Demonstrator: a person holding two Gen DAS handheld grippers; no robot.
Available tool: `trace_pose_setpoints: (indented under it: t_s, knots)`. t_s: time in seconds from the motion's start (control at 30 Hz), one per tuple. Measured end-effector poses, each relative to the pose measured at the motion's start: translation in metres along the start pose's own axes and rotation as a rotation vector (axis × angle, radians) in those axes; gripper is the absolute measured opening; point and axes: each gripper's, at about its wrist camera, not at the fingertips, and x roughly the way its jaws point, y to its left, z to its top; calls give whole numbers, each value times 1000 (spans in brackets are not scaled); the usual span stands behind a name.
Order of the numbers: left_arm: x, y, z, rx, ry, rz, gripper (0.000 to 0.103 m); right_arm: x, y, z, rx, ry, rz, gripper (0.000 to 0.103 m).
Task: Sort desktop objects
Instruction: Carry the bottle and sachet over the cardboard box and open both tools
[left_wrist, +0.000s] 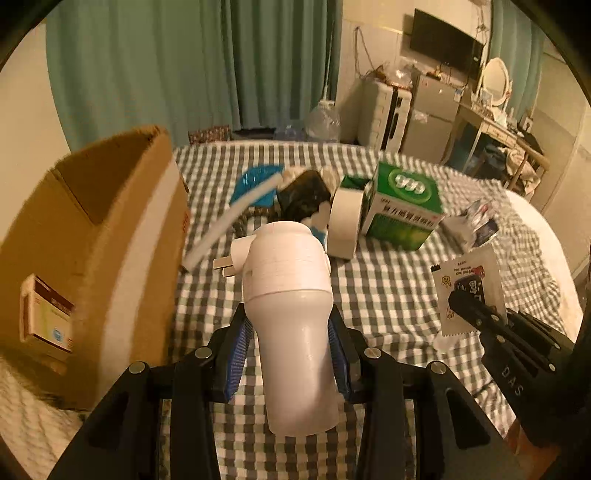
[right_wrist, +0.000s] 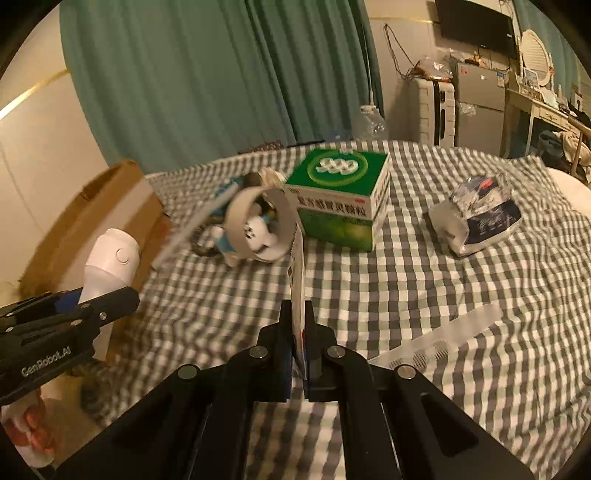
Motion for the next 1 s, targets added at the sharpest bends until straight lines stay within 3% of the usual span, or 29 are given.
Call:
trace_pose_setpoints:
  t_s: [0.4,0.63,0.77,0.87,1.0]
  knots:
    - [-87,10,23,27,-139,-73,40,-86,53,14,-34,-100,-23,3]
    - [-130,37,53,35,-226,-64,40,-126,102,39,-104,-167,-7,3]
    - [-146,69,74,39,-270,-14,40,-138,135,58,-147,-193,38,3]
    - [-154,108,82,-16,-302,23,40,-135,167,71,-188,-198,74,3]
    - [-143,162,80,-100,-266,68,40,-116,212,82,-237,-184,130,3]
